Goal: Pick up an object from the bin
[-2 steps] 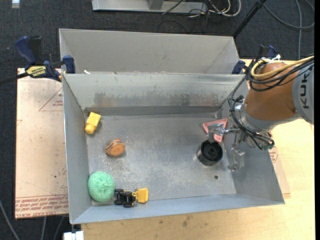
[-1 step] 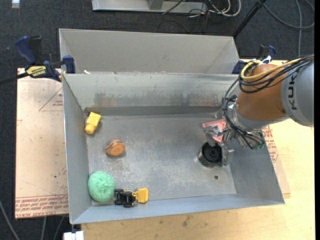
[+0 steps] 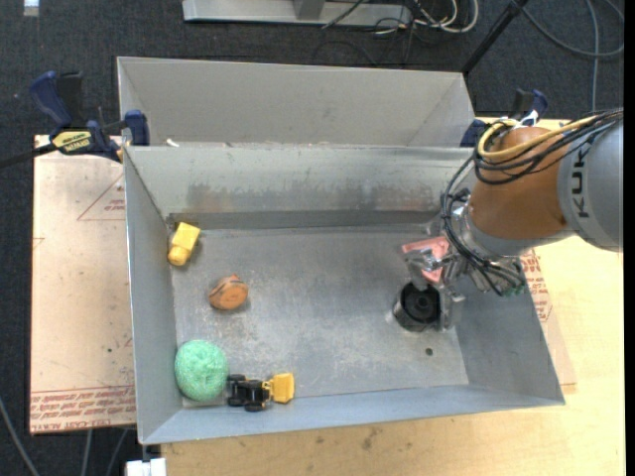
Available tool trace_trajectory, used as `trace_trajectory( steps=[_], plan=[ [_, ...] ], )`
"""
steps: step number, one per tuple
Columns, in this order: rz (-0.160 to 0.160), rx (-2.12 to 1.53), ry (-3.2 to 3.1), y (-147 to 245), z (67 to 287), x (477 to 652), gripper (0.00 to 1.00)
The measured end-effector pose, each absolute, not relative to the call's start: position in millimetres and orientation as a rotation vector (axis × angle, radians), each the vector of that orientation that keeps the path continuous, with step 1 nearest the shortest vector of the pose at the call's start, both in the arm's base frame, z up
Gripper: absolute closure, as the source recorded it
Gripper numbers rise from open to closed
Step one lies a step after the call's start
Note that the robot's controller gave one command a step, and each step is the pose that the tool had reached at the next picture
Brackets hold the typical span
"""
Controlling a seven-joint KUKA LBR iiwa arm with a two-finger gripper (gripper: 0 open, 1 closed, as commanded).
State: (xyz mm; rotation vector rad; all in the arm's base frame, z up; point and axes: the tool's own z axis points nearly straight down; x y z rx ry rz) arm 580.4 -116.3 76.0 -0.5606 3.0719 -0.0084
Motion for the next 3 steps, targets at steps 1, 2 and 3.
trace_trajectory(
  steps=[1,2,3],
  plan=[
    [-0.007,-0.561,3.075,-116,81,580.0,1.0],
    [-0.004,-0.563,3.083,-116,96,579.0,1.0],
    [0.002,-0.564,3.09,-115,118,577.4,1.0]
  ],
)
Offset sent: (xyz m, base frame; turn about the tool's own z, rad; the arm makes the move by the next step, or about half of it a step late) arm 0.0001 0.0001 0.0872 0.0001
